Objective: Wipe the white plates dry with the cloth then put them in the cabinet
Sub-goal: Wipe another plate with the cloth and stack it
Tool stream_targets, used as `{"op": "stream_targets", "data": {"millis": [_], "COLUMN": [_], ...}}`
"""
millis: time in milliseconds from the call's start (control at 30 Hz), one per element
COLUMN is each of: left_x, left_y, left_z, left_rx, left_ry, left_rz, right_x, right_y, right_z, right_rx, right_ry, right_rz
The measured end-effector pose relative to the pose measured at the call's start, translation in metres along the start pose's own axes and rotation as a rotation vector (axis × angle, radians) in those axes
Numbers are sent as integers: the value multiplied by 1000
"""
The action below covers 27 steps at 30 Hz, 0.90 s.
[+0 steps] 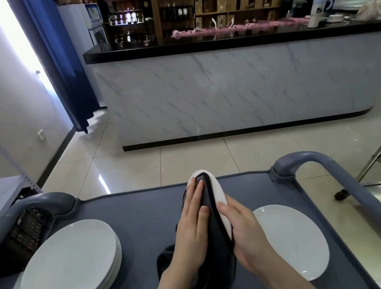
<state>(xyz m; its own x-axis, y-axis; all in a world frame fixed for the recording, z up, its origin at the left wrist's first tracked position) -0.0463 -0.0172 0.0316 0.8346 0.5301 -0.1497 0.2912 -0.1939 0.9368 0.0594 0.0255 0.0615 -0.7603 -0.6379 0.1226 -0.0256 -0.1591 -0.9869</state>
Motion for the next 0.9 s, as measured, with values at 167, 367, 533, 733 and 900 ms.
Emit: {"op": "stream_targets", "data": {"millis": [167, 367, 533, 733, 900], "left_x": [5, 16, 27, 9, 9], "left_y": [-5, 15, 34, 16, 13], "left_z": [2, 15, 12, -17, -13], "left_rx": [-123, -96, 75, -82, -76], "left_ry": [11, -17, -40, -5, -98], "left_rz": [65, 120, 34, 161, 57], "right_x": [-4, -1, 1, 4, -3], "right_y": [1, -8, -21, -19, -20], "right_z": [2, 2, -1, 7, 5], "right_rx": [-28, -159, -206, -234, -186], "right_ry": [38, 47, 105, 130, 137], "right_rz": [46, 172, 239, 285, 111]}}
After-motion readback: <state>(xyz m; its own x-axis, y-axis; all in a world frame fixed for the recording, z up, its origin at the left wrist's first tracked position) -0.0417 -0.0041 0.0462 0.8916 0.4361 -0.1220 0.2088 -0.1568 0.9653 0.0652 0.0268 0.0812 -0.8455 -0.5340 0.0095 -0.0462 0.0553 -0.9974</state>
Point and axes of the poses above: each hand's wrist, its own z-axis away from the middle knuckle, its own x-axis out of the palm, y = z × x, the point moved 4 cm from there along -z, towards the middle knuckle, and after that the axes turned 12 degrees about z, right-handed, at the moved point
